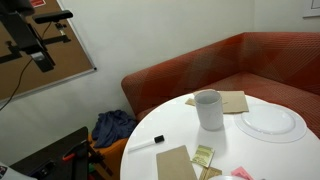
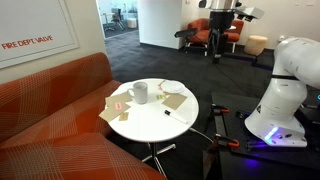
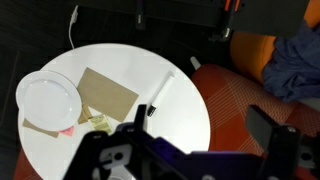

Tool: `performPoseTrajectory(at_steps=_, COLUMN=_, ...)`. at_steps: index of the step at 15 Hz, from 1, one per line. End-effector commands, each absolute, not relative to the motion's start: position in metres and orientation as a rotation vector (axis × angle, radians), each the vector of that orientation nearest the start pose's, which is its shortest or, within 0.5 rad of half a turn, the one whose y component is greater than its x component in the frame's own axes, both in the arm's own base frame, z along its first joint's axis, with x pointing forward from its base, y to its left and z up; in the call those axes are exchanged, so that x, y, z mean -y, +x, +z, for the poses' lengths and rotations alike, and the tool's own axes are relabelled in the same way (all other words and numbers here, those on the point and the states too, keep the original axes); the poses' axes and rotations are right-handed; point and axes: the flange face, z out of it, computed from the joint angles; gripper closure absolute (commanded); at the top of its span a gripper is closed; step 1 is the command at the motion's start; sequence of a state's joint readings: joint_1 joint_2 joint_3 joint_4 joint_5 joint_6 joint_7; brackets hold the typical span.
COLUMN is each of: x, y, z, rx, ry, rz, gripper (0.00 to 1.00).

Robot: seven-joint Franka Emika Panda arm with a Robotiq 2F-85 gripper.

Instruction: Pick up the marker and put it in the cup

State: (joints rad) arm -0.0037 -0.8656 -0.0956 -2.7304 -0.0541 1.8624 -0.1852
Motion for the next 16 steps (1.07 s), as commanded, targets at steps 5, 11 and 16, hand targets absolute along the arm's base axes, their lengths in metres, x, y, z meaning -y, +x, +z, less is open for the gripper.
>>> performPoseTrajectory(at_steps=5, x=0.029, y=0.326, z=0.408, rx=-0.017, ry=-3.147, rz=-0.045, gripper=0.0)
performPoseTrajectory(at_steps=11, x=0.021, y=0.358, z=0.365, rx=-0.146, ry=-3.156, rz=-0.102, gripper=0.0)
performPoseTrajectory(at_steps=16, x=0.019, y=0.38, z=0.325, rx=-0.228, ry=-3.152, rz=-0.08, gripper=0.0)
